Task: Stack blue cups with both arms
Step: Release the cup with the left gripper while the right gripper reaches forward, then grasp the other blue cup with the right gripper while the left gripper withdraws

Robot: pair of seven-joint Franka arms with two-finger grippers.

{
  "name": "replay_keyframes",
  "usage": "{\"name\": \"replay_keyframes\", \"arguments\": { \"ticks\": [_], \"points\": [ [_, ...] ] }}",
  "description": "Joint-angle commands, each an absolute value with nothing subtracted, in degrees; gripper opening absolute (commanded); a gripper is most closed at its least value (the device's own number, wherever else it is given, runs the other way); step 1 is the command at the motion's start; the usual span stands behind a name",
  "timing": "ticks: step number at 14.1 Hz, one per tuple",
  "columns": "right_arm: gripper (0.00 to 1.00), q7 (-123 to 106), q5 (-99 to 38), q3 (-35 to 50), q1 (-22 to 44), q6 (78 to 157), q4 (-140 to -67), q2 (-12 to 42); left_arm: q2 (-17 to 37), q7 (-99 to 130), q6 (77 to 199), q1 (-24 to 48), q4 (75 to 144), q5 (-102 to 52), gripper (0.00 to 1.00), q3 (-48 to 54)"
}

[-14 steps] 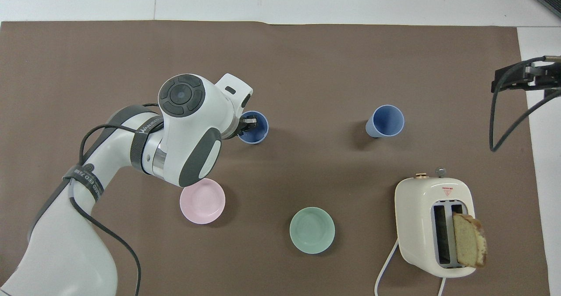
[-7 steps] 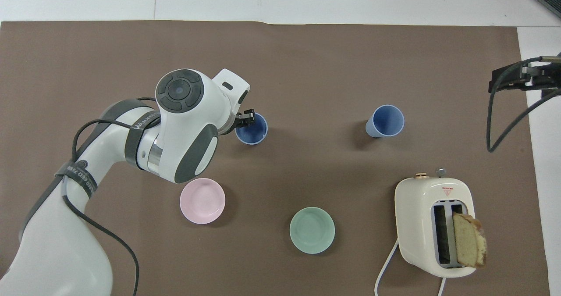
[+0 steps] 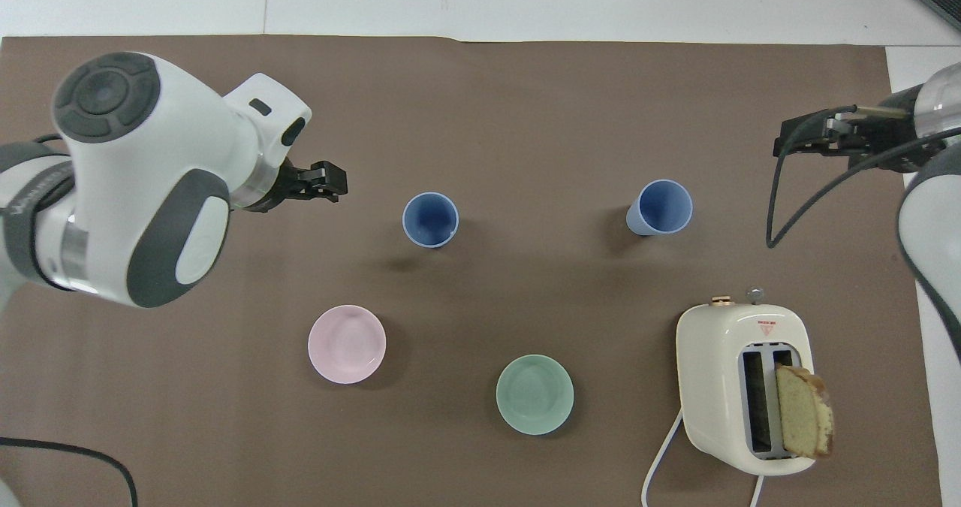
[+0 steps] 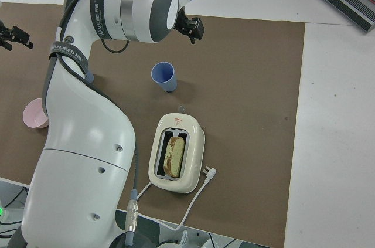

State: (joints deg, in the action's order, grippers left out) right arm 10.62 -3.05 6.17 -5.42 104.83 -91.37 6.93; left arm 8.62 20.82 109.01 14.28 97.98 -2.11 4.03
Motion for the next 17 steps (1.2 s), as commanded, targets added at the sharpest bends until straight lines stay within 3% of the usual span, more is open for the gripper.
{"name": "replay_keyframes", "arguments": {
  "ticks": [1,5,8,12,17],
  "points": [
    [1.00,13.2,-4.0,6.4,-4.0,106.7,-95.2,7.7,5.2,13.6,106.4,10.0,99.5,-1.2,1.00,4.6],
    [1.00,13.2,-4.0,6.4,-0.5,116.2,-104.2,8.4,1.7,5.2,103.5,5.2,99.3,-1.2,1.00,4.5],
    [1.00,11.6,-4.0,6.4,-1.1,117.7,-107.4,9.2,-0.3,1.2,99.7,3.1,97.6,-1.1,1.00,4.3],
    [1.00,8.5,-3.8,6.2,-2.9,121.1,-109.0,11.3,-2.1,0.0,91.9,3.2,93.4,-1.1,1.00,3.2],
    [1.00,7.5,-3.7,6.3,-2.9,125.6,-109.5,14.4,-5.2,-1.9,89.0,2.4,93.2,-1.3,1.00,3.2]
  ]
}}
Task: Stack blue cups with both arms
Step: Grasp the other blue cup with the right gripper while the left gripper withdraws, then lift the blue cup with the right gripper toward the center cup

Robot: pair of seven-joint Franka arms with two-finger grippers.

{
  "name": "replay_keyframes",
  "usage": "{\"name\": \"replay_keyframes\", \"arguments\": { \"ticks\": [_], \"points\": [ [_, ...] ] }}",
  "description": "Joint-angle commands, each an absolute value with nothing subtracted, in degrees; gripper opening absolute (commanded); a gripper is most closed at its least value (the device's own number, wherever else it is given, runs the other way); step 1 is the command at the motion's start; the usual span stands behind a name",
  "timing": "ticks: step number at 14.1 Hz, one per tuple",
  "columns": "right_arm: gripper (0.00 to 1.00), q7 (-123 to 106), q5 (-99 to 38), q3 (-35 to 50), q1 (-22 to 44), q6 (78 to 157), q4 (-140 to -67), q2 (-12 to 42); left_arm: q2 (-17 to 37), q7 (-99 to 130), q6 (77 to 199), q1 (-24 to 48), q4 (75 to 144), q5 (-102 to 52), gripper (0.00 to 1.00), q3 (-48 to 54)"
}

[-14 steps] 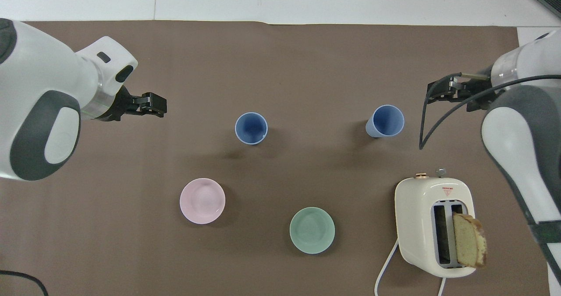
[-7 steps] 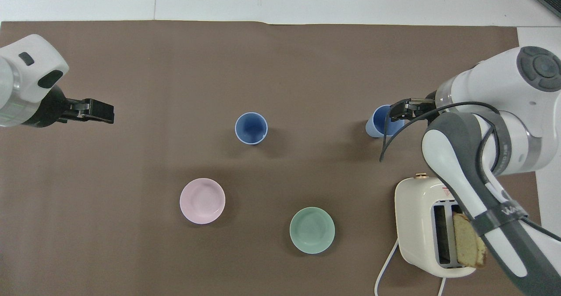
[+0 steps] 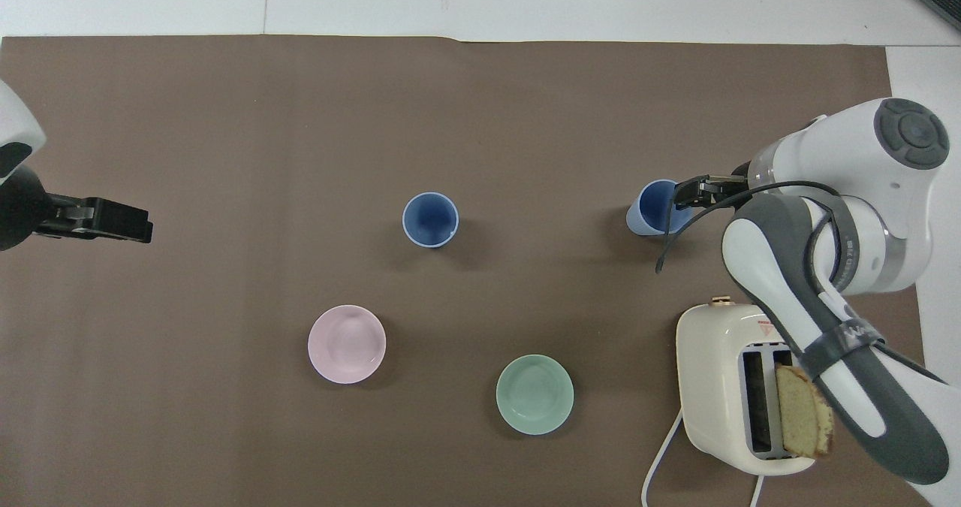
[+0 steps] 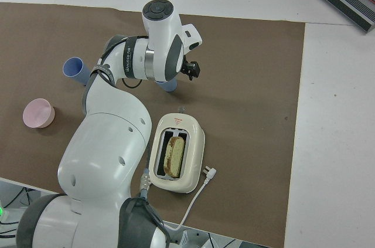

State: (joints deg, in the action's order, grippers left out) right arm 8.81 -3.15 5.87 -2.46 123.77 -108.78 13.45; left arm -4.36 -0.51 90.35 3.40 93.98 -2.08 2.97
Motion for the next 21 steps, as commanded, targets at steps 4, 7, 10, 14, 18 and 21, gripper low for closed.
{"name": "replay_keyframes", "arguments": {
  "ticks": [4,7,10,14,18,21],
  "points": [
    [0.83,4.9,-3.7,6.3,-2.8,127.2,-109.5,15.8,-5.4,-1.7,89.0,2.5,92.9,-1.2,1.00,3.1],
    [0.02,3.3,-3.7,6.3,-2.7,127.1,-109.5,15.8,-5.8,-1.4,88.6,2.4,93.1,-1.3,1.00,3.2],
    [0.00,3.8,-3.7,6.3,-2.2,127.1,-109.1,16.0,-5.8,-1.2,88.7,2.3,93.0,-1.3,1.00,3.2],
    [0.00,3.9,-3.9,6.5,-2.0,124.6,-105.5,16.5,-5.8,-1.2,88.6,2.3,93.0,-1.3,1.00,3.2],
    [0.00,8.0,-4.3,8.2,-1.8,112.7,-95.1,16.4,-5.8,-1.2,88.7,2.3,93.0,-1.3,1.00,3.2],
    [0.00,11.1,-3.4,8.8,3.2,109.4,-89.3,16.7,-5.8,-1.2,88.6,2.3,93.0,-1.3,1.00,3.2]
  ]
}}
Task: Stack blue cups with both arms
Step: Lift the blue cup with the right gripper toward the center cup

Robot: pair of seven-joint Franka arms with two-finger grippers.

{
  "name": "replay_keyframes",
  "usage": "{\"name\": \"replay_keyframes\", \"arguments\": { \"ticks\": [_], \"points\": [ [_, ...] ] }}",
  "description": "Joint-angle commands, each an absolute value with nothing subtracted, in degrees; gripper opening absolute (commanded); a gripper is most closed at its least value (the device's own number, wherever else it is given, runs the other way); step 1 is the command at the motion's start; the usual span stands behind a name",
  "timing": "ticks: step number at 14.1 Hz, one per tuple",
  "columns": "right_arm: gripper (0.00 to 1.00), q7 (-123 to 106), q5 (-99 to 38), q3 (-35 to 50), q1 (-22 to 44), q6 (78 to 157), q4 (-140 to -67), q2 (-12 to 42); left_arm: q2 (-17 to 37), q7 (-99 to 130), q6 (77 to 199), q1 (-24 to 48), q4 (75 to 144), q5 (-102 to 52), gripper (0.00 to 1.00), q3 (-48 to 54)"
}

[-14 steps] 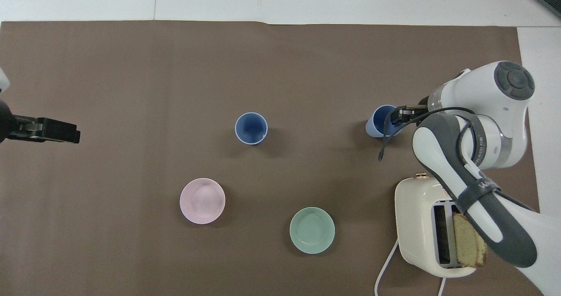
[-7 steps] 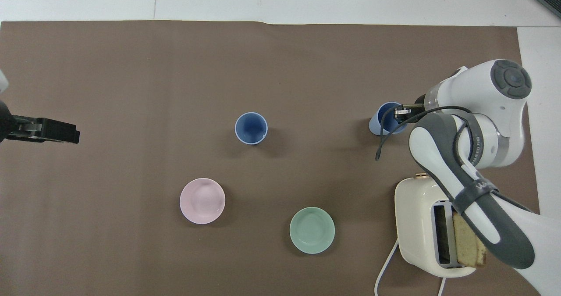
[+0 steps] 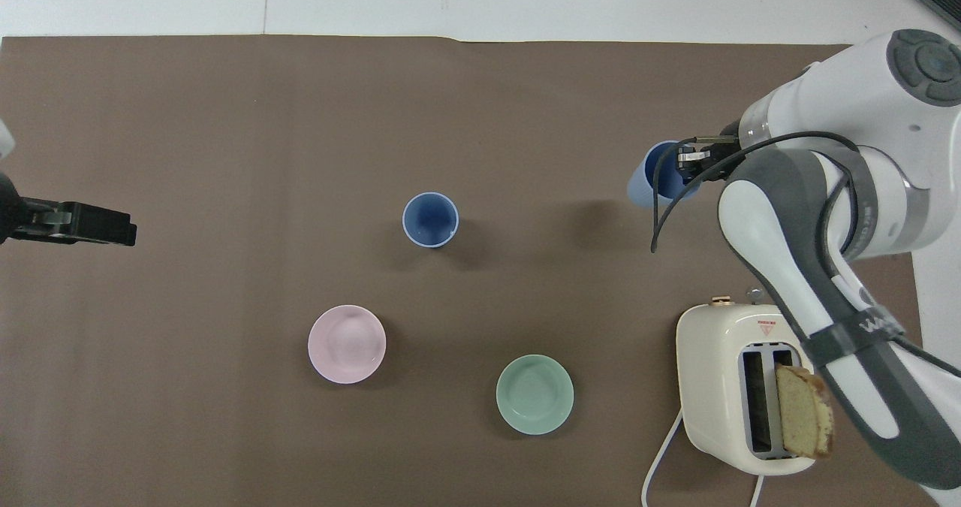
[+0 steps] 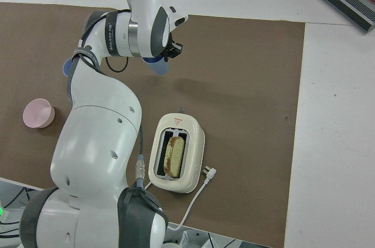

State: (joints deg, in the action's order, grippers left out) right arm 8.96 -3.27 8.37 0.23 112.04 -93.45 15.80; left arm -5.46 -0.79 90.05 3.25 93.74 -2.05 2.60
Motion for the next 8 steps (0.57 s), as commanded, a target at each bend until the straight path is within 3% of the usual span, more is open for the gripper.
{"name": "replay_keyframes", "arguments": {
  "ticks": [1,8],
  "points": [
    [0.00,11.9,-3.4,8.8,3.9,108.6,-88.3,16.9,-5.8,-1.2,88.7,2.4,93.0,-1.3,1.00,3.2],
    [0.00,24.1,-4.3,10.5,12.7,109.1,-84.0,17.7,-5.8,-1.2,88.6,2.3,93.0,-1.3,1.00,3.2]
  ]
}}
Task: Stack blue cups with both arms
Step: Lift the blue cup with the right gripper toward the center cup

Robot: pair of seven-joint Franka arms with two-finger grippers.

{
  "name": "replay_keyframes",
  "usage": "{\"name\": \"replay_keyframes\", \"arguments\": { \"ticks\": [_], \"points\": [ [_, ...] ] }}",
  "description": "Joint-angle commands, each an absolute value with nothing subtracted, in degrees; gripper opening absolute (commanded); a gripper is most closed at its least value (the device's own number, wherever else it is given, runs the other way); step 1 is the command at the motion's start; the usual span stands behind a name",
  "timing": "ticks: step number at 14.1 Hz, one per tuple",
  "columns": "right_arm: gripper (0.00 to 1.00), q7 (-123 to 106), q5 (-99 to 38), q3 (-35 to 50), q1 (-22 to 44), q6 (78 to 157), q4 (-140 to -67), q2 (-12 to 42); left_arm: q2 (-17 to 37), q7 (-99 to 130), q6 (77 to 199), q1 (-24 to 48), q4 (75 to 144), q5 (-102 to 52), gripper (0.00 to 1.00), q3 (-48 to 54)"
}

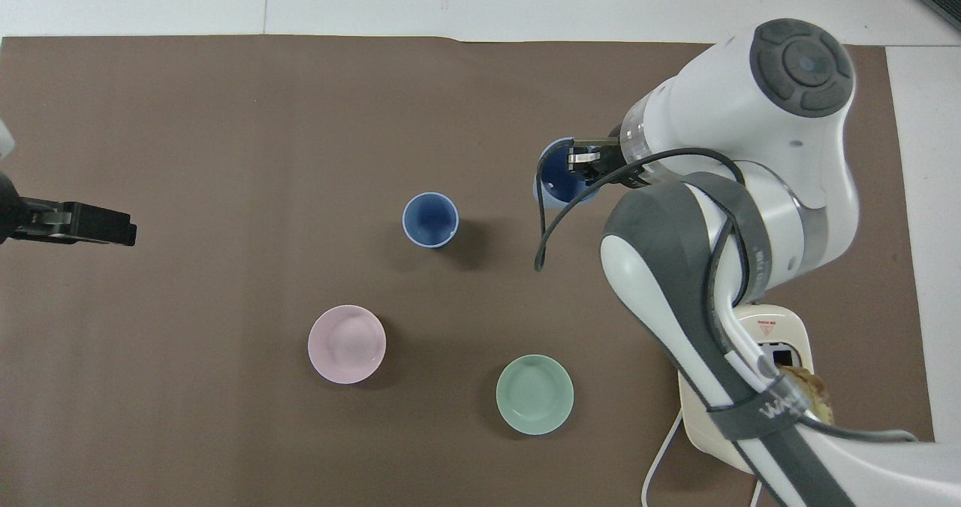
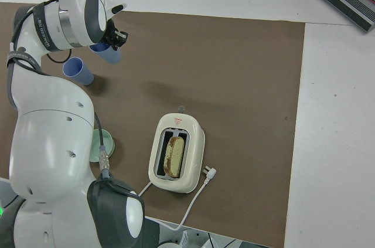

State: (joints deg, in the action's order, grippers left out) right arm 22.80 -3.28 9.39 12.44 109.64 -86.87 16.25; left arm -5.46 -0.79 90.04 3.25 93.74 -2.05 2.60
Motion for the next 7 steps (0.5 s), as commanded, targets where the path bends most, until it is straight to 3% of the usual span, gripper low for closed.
{"name": "replay_keyframes", "arguments": {
  "ticks": [1,7],
  "points": [
    [0.00,24.3,-5.8,11.8,12.8,109.4,-83.7,17.9,-5.8,-1.2,88.6,2.3,93.0,-1.3,1.00,3.2],
    [0.00,27.4,-13.1,13.0,17.3,113.4,-81.9,19.4,-5.8,-1.2,88.6,2.3,93.0,-1.3,1.00,3.2]
  ]
}}
